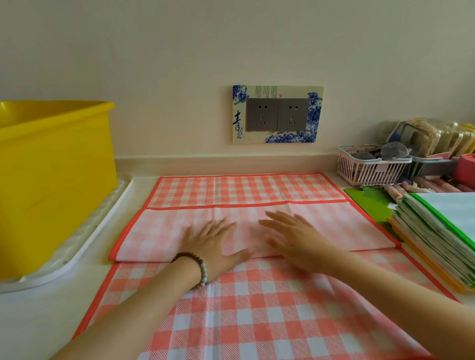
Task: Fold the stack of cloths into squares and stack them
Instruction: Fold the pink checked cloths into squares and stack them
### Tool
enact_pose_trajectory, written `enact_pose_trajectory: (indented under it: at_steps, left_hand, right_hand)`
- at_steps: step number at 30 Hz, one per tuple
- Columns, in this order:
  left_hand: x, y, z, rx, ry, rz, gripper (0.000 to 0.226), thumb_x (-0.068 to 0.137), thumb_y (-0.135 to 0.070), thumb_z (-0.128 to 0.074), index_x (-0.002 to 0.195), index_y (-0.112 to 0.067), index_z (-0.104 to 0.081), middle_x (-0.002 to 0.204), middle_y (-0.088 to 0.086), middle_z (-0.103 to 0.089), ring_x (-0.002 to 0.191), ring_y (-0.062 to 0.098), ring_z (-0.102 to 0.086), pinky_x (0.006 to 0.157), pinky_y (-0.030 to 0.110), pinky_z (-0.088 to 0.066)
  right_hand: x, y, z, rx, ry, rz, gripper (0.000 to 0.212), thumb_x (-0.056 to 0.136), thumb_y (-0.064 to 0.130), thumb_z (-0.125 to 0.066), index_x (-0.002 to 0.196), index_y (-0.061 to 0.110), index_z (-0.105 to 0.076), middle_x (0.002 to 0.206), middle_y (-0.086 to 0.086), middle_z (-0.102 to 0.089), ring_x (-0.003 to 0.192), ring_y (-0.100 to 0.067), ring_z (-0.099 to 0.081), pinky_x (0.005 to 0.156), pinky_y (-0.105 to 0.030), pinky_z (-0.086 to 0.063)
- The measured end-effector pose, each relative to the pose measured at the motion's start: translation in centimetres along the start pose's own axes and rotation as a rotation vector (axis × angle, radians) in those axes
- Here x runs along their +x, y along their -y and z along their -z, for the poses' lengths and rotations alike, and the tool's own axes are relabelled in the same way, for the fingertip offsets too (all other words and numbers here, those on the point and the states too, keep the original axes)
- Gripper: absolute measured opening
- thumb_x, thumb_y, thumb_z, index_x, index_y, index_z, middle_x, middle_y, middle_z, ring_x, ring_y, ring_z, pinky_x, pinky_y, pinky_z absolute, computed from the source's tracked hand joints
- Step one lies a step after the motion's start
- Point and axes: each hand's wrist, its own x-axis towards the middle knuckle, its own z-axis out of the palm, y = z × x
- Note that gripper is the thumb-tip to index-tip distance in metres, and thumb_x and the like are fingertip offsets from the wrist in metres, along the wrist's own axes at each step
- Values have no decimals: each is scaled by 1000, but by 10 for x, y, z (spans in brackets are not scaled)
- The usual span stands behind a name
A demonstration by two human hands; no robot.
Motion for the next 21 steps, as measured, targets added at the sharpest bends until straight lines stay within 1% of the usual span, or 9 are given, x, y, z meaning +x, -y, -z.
enact_pose_trajectory:
  at_steps: [2,5,10,13,15,18,21]
  left_hand:
    - [1,-1,0,2,-1,5,86,78,-81,-15,149,-36,0,158,-12,7,145,11,7,116,52,3]
    - [1,-1,-1,-8,-9,10,85,78,-81,-14,149,-36,-2,158,-13,6,145,11,7,116,51,3]
    - [0,1,0,-14,5,8,84,78,-81,-15,149,-38,-2,157,-14,6,145,10,7,115,53,4]
    - [-3,11,1,-19,5,-2,82,76,-82,-15,147,-44,-3,158,-14,6,145,10,7,115,54,4]
    - [-7,23,1,-24,4,7,87,69,-88,-11,146,-47,-2,157,-14,7,145,10,7,114,55,5]
    - [-16,47,1,-50,-28,43,104,50,-96,2,144,-51,-4,157,-16,5,145,10,6,114,55,5]
    - [-27,68,3,-57,-40,87,110,45,-97,6,144,-51,-4,157,-18,4,145,8,7,114,55,5]
  right_hand:
    - [3,10,-8,26,14,38,48,100,43,-25,147,35,-23,157,10,-13,145,-9,-6,118,-33,1]
    - [3,10,-17,65,45,8,49,99,47,-22,147,39,-18,157,13,-13,145,-7,-6,118,-32,-2]
    - [2,8,-17,14,97,-32,50,97,53,-17,146,46,-10,157,16,-5,146,-9,1,119,-39,0]
    - [2,8,-16,7,112,-44,50,97,55,-16,145,48,-7,157,17,-2,146,-9,3,118,-40,3]
    - [2,8,-15,15,118,-44,50,96,56,-16,145,49,-7,157,17,-2,146,-9,3,118,-40,5]
    - [1,7,-15,9,123,-38,51,96,57,-16,145,49,-6,157,17,-1,146,-9,4,118,-40,5]
    - [1,6,-14,2,130,-33,51,96,57,-15,145,48,-5,157,17,0,146,-10,4,118,-41,5]
